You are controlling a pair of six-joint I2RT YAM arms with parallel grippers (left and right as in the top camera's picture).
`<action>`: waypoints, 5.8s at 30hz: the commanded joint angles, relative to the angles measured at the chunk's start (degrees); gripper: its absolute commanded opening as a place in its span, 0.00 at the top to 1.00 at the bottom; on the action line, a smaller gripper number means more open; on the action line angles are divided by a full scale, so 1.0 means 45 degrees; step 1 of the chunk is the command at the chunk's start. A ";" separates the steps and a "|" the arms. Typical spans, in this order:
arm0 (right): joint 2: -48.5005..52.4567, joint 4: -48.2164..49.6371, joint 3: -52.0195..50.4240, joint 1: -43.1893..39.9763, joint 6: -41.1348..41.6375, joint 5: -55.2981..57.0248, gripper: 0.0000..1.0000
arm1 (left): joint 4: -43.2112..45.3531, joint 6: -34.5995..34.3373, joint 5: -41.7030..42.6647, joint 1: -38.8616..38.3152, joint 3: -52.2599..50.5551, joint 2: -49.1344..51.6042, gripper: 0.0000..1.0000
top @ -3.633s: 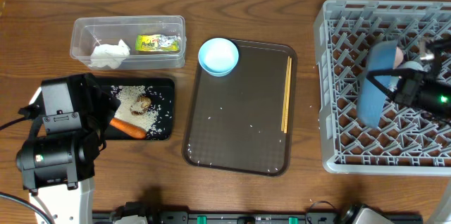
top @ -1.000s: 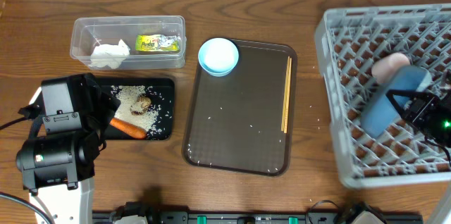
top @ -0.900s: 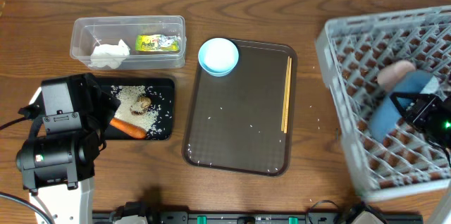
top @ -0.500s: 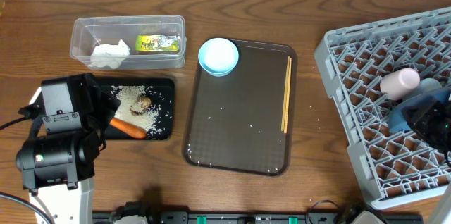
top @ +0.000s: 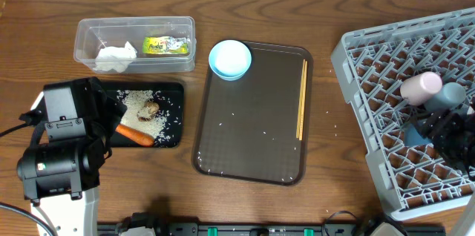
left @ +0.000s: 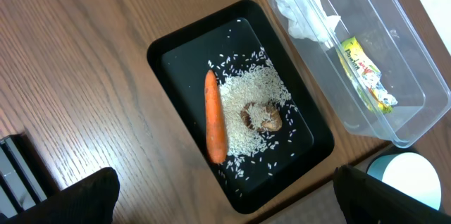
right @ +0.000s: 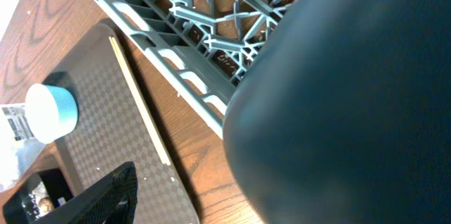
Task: Sort waste into correct bins and load items into the dishwasher rack
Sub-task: 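Lower the blue plate upright into the rack slots, then release the blue plate and raise the right gripper out of the rack, then move the right gripper left to the small light-blue bowl and grasp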
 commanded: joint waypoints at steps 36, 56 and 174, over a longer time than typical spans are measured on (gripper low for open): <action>-0.1127 -0.0748 0.1700 0.1316 -0.0831 -0.0733 0.45 | -0.0039 -0.0024 -0.0248 0.0053 0.0044 0.0000 0.02; 0.1462 -0.0078 0.0087 0.7878 0.1355 0.5197 0.44 | -0.0039 -0.0024 -0.0248 0.0053 0.0044 0.0000 0.02; 0.6528 0.8374 0.2832 0.9860 -0.0850 0.4478 0.21 | -0.0039 -0.0024 -0.0248 0.0053 0.0044 0.0000 0.02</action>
